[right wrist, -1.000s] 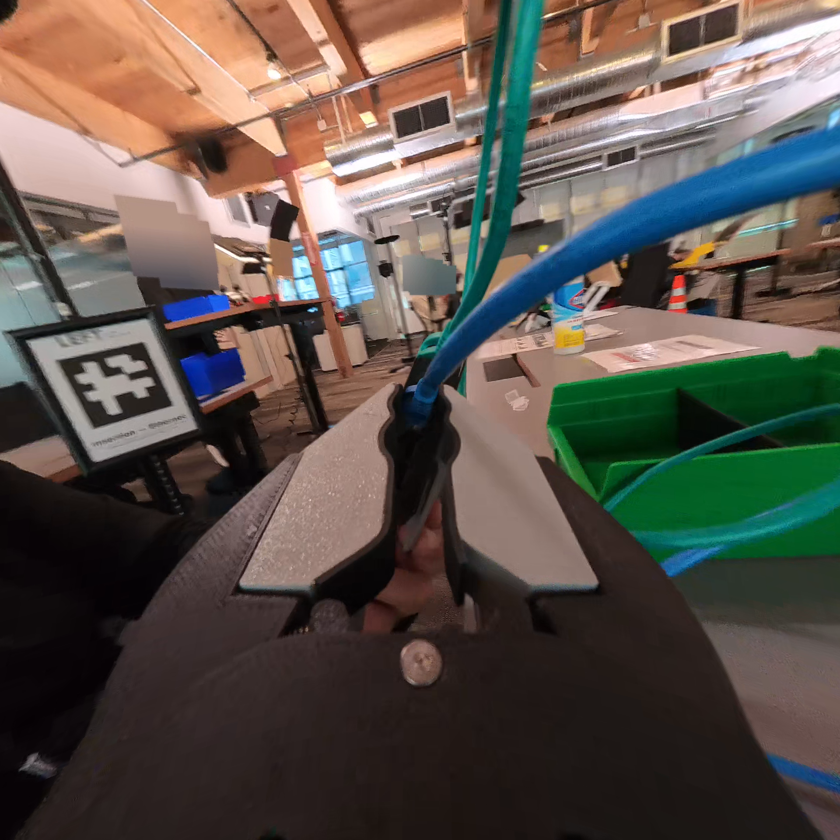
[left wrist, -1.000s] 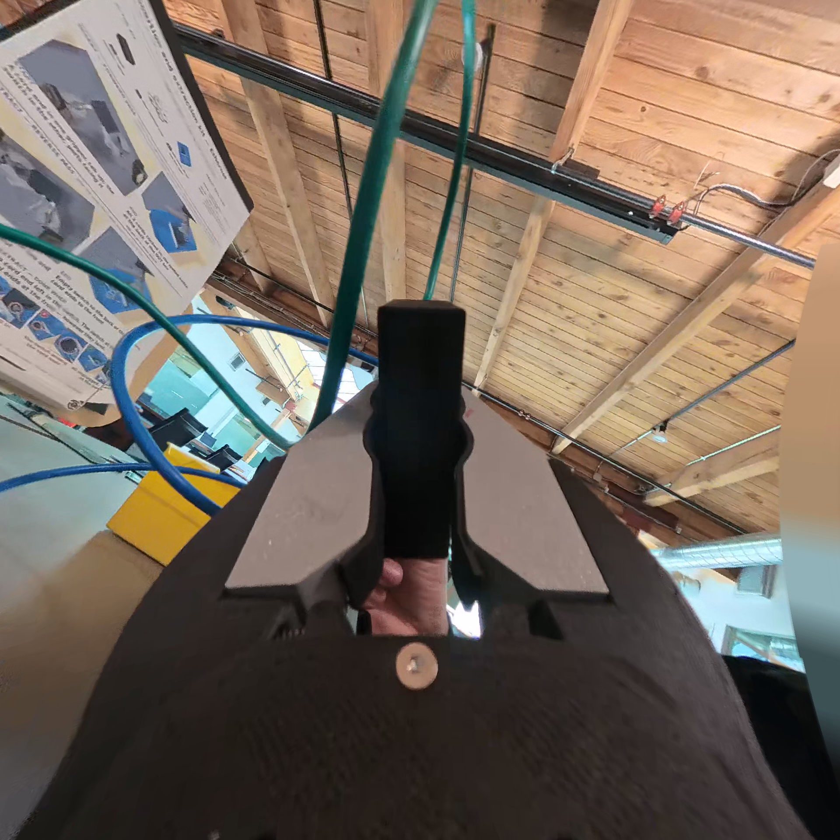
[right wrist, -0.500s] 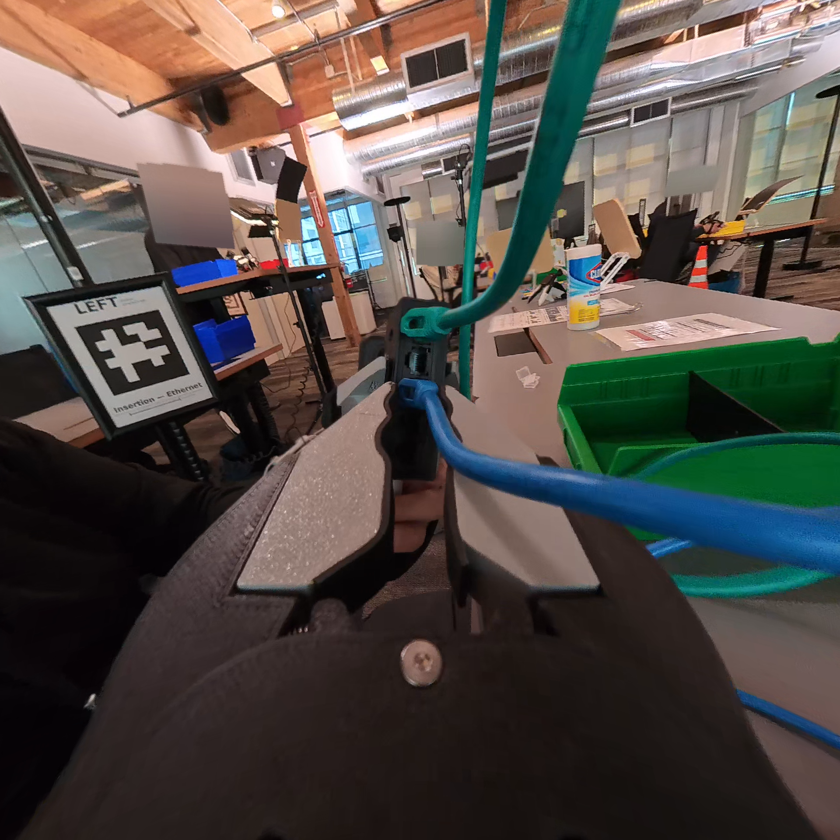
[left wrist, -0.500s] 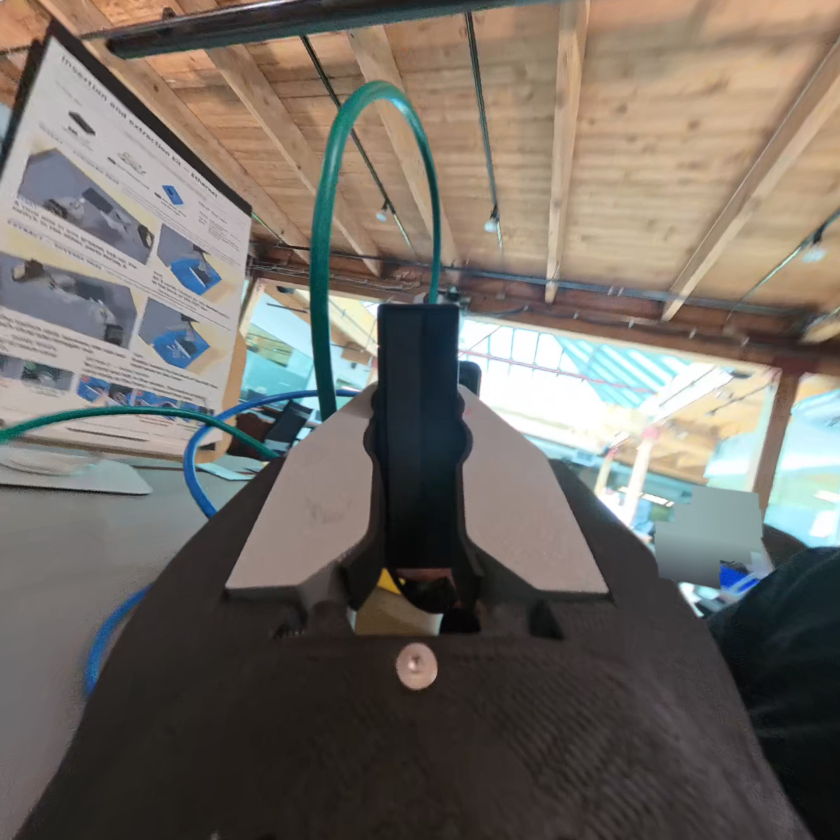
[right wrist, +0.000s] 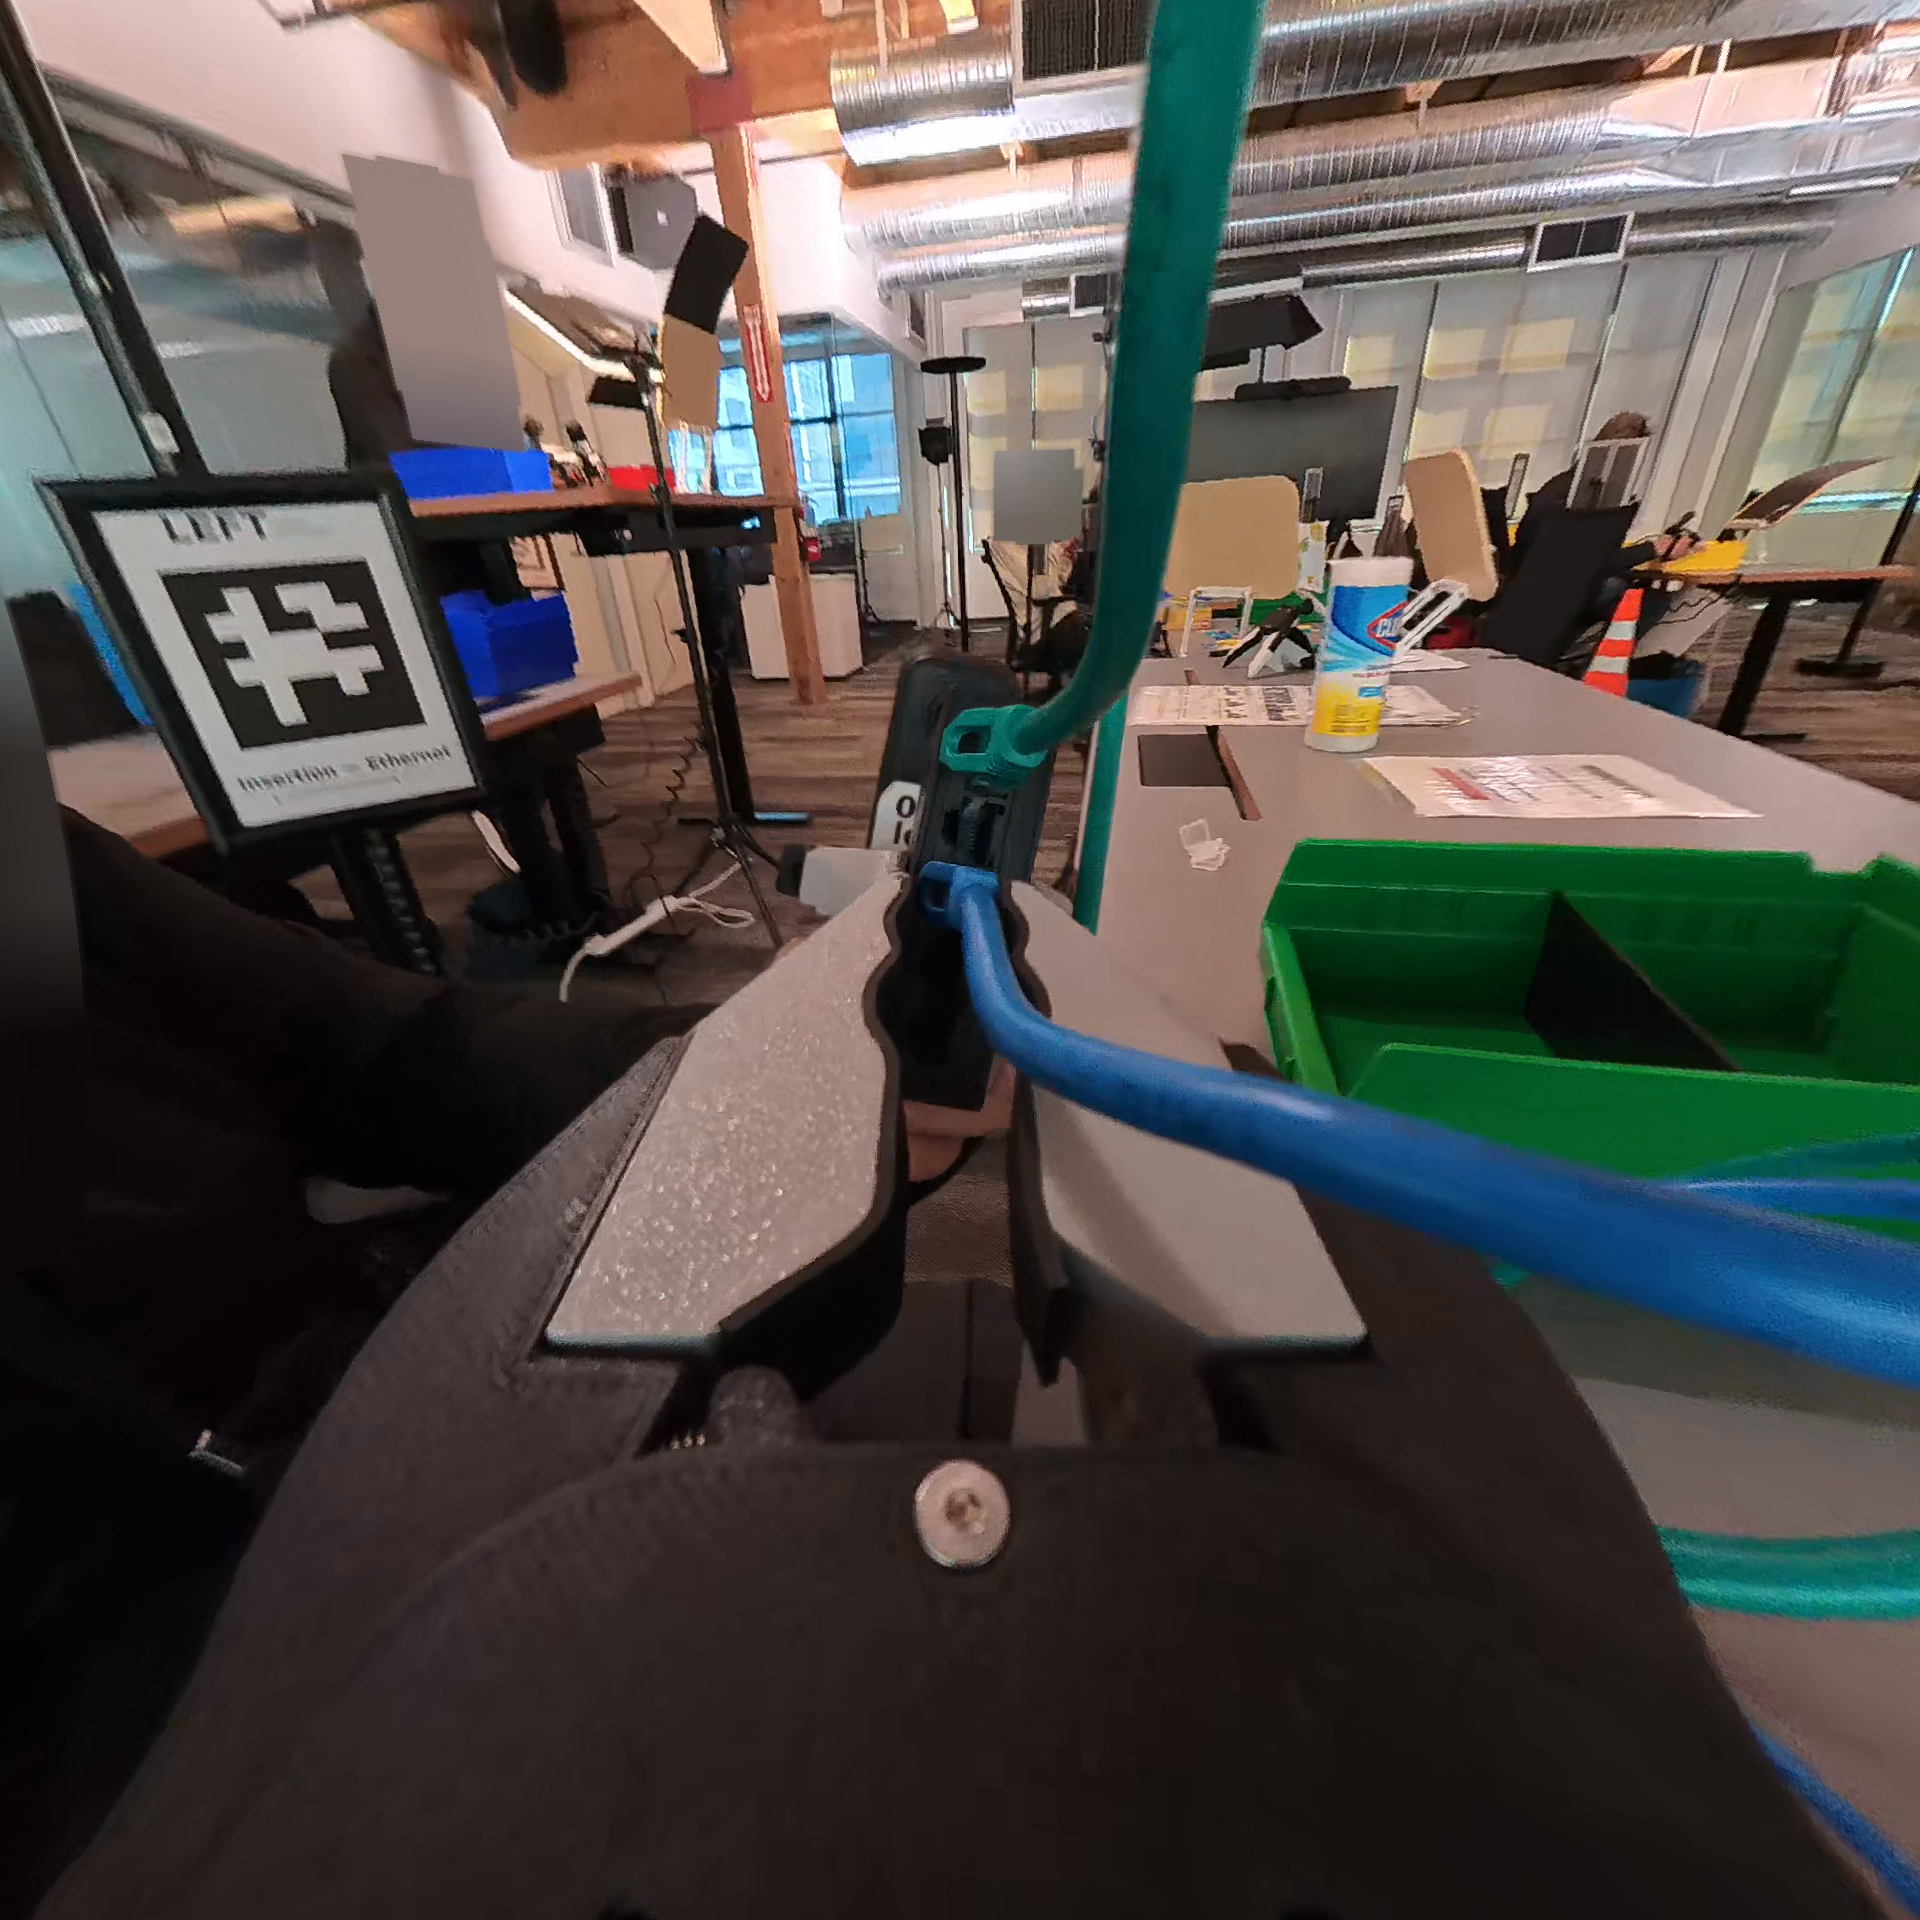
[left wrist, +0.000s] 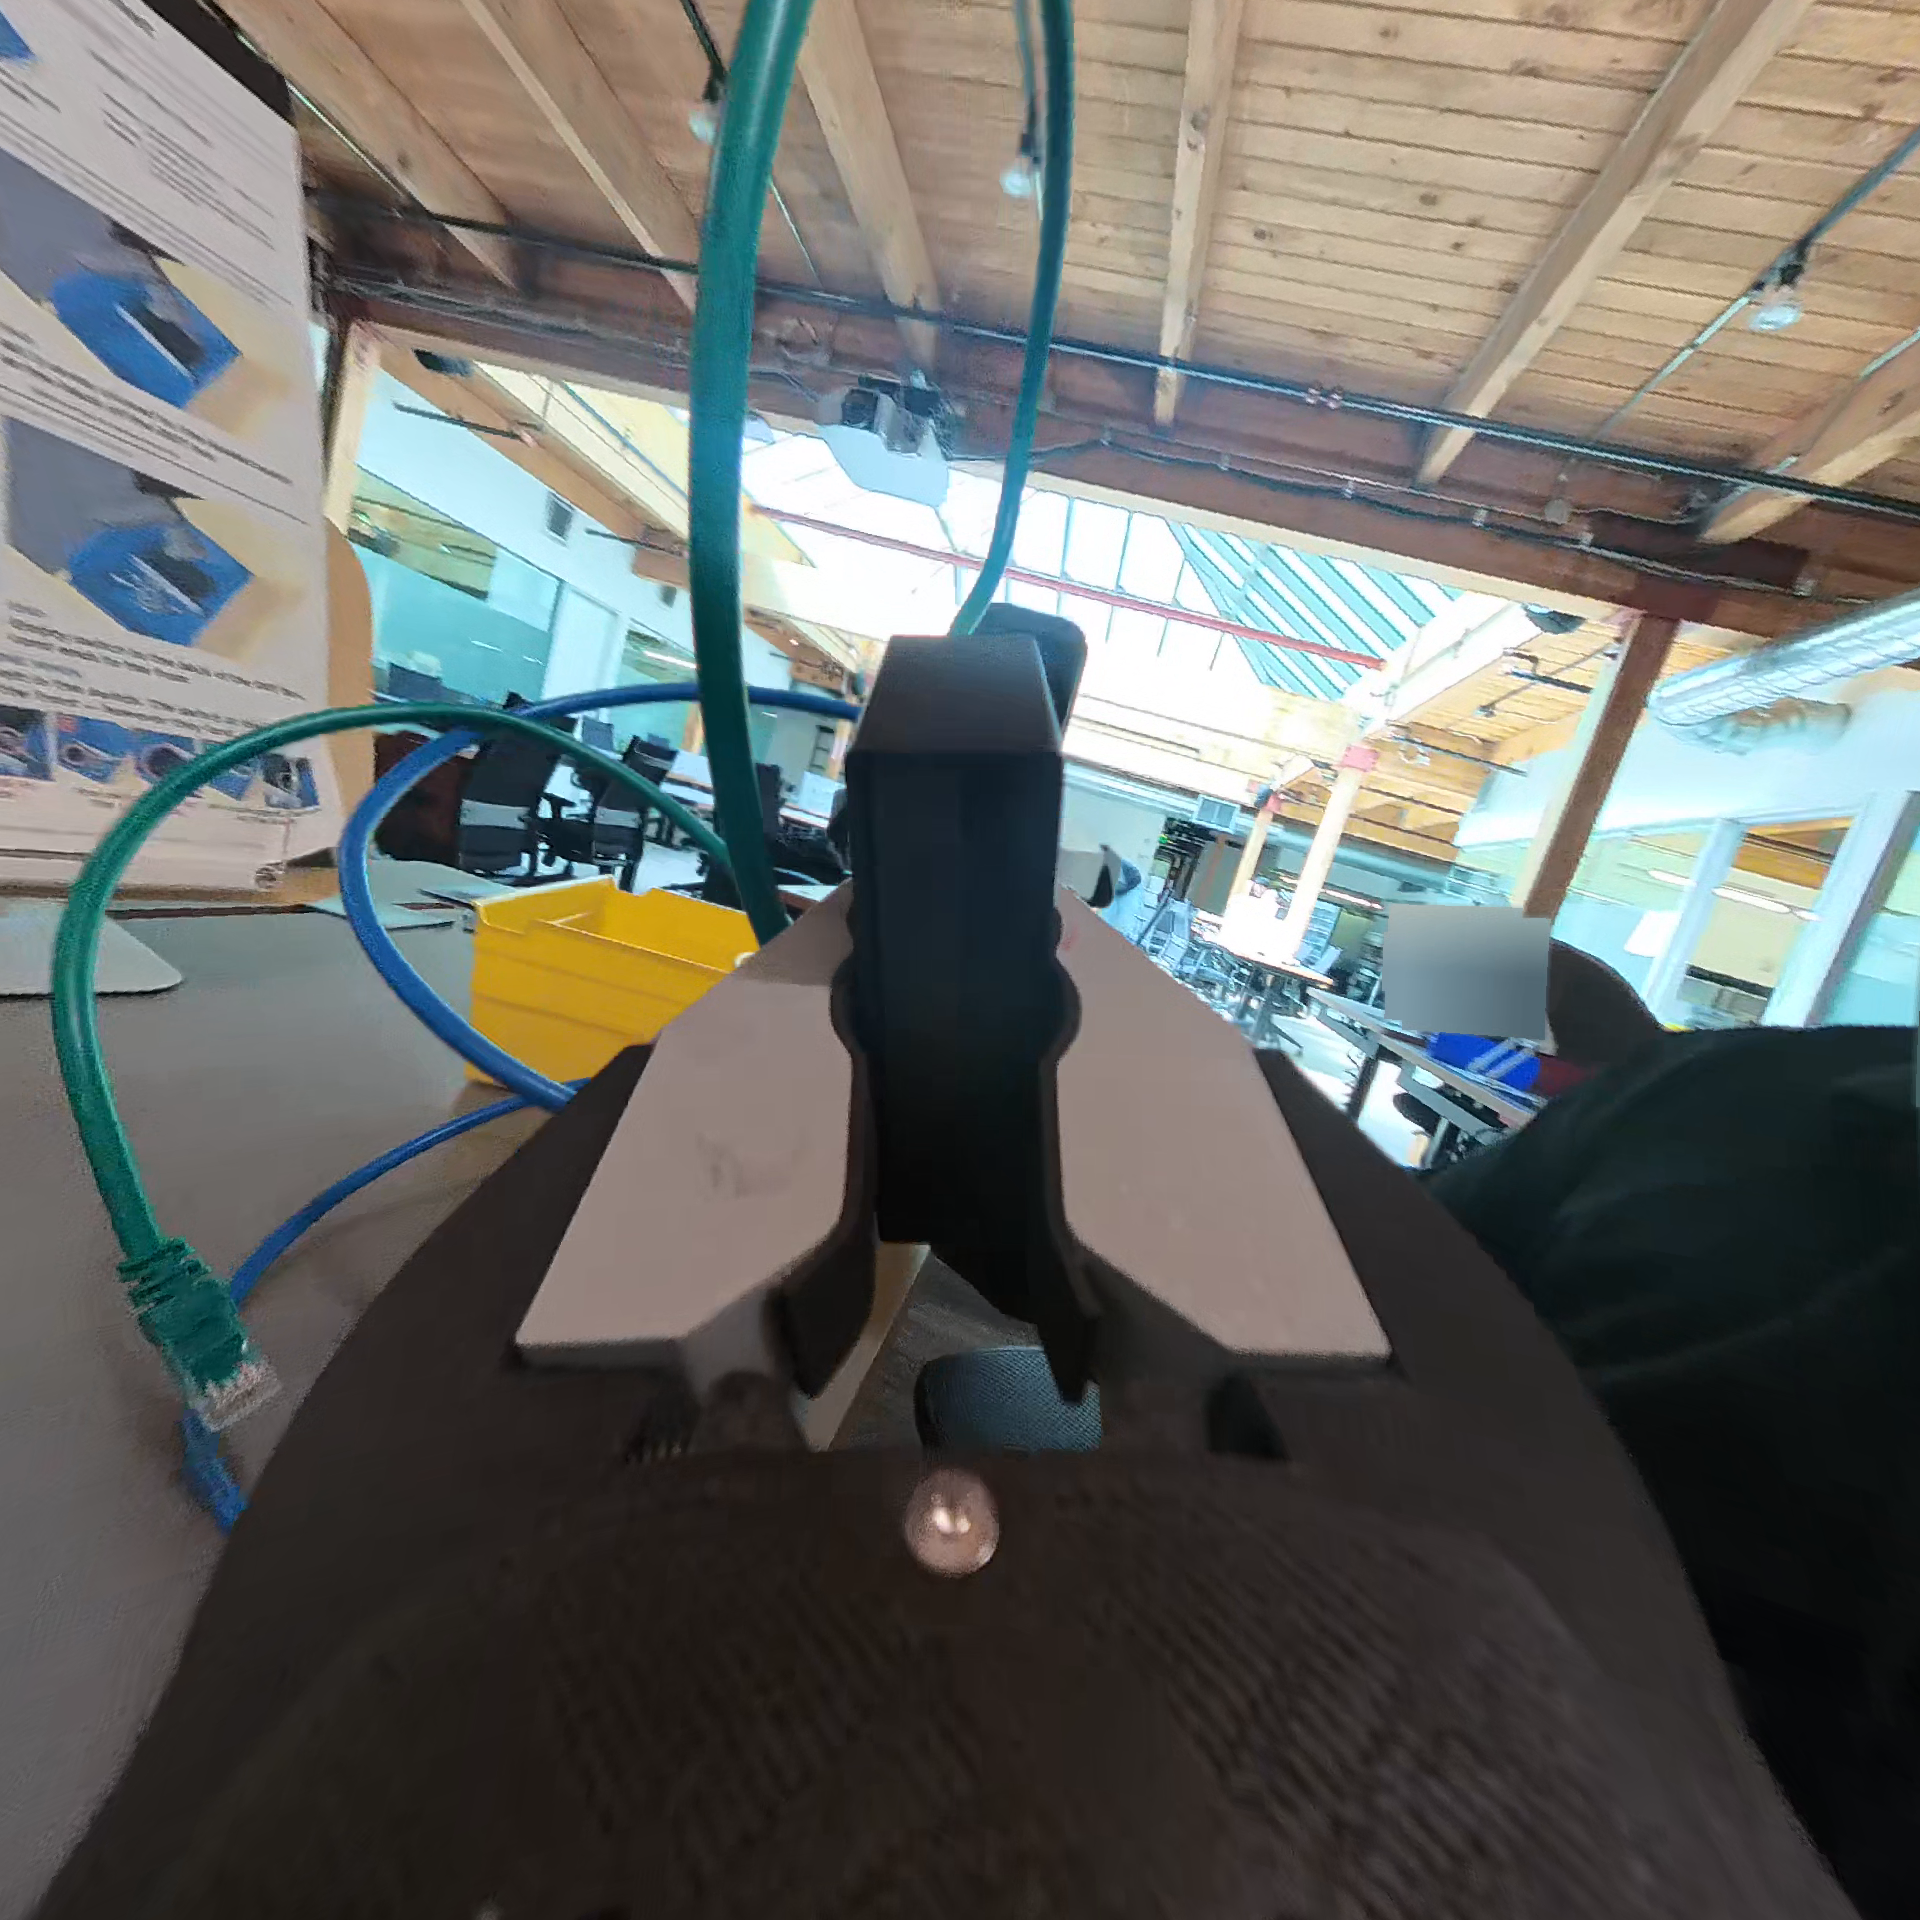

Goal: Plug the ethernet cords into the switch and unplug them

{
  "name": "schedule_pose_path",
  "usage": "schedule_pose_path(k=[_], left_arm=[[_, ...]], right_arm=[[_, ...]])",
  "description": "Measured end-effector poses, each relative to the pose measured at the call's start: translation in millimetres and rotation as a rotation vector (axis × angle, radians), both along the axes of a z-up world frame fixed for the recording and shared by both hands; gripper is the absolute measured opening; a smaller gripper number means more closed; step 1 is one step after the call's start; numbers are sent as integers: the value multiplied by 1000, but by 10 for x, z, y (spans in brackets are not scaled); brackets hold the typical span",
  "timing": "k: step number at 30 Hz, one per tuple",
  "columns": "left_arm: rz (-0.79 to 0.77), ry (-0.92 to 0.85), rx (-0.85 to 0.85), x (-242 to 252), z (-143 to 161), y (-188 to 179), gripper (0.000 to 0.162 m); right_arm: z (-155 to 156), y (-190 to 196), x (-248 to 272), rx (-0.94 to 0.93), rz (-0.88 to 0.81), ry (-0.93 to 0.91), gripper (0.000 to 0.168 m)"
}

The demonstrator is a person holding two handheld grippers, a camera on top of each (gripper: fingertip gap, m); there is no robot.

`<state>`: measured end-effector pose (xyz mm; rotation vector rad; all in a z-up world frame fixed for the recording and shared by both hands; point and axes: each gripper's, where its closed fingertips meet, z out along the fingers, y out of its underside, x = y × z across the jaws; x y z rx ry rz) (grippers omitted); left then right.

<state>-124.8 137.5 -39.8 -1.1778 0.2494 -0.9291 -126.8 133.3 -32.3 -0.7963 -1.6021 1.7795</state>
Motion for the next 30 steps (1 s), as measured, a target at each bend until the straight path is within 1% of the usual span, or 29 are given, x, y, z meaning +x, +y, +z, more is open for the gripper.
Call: schedule_pose_path(k=[3, 6, 10, 12, 16, 18, 21, 24, 28, 30], left_arm=[[-2, 36, 18, 44, -3, -20, 27], [31, 83, 13, 49, -19, -9, 27], [50, -21, 27, -56, 25, -9, 27], [34, -95, 23, -102, 1, 4, 27], [61, -207, -14, -224, -77, 100, 27], [39, -260, -20, -251, -90, 113, 27], [40, -306, -38, -280, -97, 140, 27], [62, -272, -32, -278, -116, 146, 27], [58, -269, -28, -273, -118, 154, 27], [-26, -273, -53, -230, -109, 140, 27]], right_arm=[[18, -22, 29, -25, 30, 2, 9], [27, -16, 25, -58, 38, 20, 9], [38, 1, -63, -91, -6, 44, 8], [21, 26, -116, -108, -34, 40, 8], [-48, 139, -244, -126, -116, 40, 8], [-57, 161, -280, -118, -126, 43, 8], [-57, 192, -310, -171, -104, 40, 8], [-68, 198, -305, -223, -49, 15, 7], [-64, 200, -295, -243, -30, 21, 7], [-59, 181, -258, -203, 10, 27, 8]])
